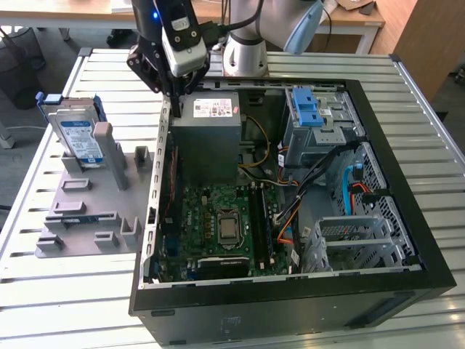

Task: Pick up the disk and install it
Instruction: 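Reach for the disk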

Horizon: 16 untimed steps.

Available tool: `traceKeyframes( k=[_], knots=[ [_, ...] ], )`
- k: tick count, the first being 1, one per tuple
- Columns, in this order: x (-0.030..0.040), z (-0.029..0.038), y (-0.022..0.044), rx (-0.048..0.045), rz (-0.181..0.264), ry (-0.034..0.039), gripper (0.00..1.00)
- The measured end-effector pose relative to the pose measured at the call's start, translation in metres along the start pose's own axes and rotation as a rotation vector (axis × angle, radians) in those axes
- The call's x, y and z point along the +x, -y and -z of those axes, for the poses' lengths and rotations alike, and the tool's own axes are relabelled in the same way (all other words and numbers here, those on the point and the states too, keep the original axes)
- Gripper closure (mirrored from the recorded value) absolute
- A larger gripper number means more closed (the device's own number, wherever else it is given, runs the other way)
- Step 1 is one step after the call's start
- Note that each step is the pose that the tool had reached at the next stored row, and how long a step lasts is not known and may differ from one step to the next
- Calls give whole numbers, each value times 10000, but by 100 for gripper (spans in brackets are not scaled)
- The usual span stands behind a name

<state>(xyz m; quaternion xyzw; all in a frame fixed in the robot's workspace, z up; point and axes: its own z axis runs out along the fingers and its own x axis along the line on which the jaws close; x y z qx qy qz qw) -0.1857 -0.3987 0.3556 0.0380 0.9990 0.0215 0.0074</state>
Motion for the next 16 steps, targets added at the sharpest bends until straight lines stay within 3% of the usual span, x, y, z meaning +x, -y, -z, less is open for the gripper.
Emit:
traceKeyframes(
  k=[13,16],
  knots=[
    [41,78,-2,-6,7,151,89],
    [42,77,-1,-9,8,155,89]
  ],
)
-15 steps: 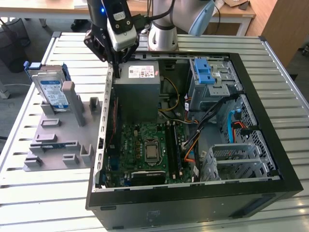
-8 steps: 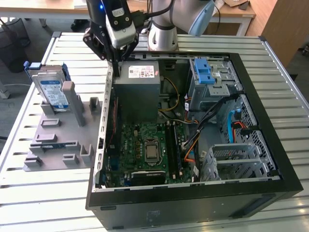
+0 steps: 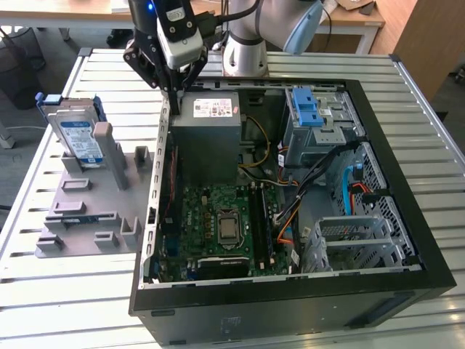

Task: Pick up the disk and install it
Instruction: 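Reach for the disk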

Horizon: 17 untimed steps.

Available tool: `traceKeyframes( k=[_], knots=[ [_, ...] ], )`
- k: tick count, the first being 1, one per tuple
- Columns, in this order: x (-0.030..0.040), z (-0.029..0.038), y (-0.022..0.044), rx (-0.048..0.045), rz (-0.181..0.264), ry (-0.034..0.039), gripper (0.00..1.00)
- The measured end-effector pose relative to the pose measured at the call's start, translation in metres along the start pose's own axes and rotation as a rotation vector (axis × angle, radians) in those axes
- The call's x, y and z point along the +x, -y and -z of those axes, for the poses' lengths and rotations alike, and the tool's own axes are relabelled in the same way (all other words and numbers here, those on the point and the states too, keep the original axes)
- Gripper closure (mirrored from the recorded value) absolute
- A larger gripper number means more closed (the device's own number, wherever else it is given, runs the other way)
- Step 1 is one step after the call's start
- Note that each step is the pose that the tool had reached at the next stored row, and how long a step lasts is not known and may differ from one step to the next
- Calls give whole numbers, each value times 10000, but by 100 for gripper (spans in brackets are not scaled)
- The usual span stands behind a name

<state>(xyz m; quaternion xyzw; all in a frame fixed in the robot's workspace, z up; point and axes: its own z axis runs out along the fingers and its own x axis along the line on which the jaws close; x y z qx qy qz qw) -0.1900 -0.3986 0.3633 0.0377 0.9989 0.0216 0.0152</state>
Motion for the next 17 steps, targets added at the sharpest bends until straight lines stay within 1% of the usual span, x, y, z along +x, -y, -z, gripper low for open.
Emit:
traceKeyframes(
  k=[4,10,17],
  knots=[
    [4,1,0,1,-2,0,89],
    [41,2,3,1,-2,0,89],
    [63,2,5,2,-1,-1,89]
  ],
)
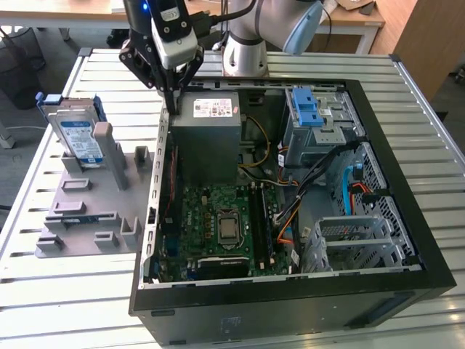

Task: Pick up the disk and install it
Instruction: 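Reach for the disk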

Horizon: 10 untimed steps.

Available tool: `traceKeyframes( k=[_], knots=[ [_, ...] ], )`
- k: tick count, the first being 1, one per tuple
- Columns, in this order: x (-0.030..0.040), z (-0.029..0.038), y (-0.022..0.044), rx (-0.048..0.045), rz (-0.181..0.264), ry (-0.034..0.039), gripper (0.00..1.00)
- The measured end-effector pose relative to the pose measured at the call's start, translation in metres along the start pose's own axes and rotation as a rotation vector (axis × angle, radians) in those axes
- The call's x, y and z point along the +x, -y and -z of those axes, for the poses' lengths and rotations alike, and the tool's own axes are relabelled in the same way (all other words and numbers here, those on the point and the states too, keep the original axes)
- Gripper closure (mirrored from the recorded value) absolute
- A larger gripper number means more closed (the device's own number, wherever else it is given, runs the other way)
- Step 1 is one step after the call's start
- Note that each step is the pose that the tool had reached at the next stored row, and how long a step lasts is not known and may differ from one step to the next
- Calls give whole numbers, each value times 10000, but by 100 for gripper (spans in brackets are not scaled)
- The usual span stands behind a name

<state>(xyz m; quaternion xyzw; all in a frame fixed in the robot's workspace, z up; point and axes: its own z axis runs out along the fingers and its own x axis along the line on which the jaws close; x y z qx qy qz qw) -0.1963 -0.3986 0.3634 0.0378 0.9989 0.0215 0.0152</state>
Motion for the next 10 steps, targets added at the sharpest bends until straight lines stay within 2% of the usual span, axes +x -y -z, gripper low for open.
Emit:
traceKeyframes(
  k=[10],
  knots=[
    [24,-1,2,-1,-1,0,89]
  ],
)
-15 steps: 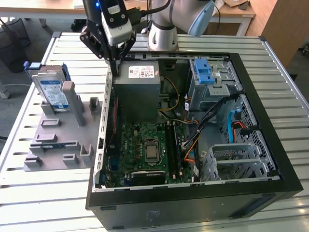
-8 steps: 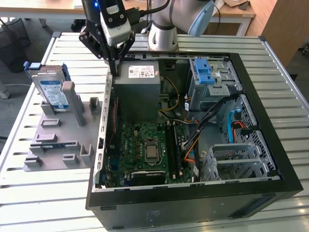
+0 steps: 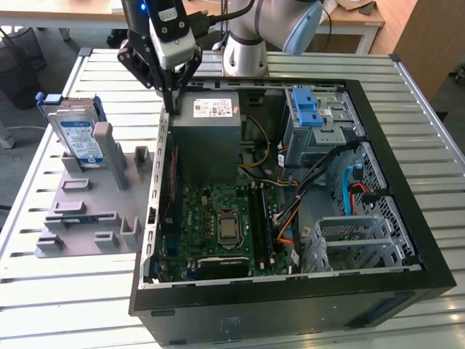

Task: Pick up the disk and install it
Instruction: 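Reach for the disk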

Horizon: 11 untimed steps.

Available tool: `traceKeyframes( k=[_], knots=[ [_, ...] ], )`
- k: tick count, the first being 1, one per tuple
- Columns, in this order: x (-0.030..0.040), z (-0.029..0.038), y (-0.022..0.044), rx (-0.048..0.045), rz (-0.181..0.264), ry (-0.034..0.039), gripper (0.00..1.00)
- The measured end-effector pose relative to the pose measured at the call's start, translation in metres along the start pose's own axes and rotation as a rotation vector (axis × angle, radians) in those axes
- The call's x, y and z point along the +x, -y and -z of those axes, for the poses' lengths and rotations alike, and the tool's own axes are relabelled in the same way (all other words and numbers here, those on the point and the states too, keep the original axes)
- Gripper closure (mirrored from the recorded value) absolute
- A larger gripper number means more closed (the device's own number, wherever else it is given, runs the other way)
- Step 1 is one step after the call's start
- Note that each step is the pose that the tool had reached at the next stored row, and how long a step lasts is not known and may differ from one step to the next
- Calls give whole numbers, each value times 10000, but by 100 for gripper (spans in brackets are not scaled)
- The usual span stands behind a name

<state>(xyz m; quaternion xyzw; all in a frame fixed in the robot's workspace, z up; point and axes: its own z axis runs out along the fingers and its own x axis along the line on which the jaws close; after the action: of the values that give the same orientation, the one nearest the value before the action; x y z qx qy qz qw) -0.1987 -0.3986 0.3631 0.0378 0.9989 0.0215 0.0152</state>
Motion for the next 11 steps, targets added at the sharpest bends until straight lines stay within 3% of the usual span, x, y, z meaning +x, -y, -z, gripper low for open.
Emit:
traceKeyframes(
  k=[11],
  knots=[
    [34,-3,3,0,0,0,89]
  ],
)
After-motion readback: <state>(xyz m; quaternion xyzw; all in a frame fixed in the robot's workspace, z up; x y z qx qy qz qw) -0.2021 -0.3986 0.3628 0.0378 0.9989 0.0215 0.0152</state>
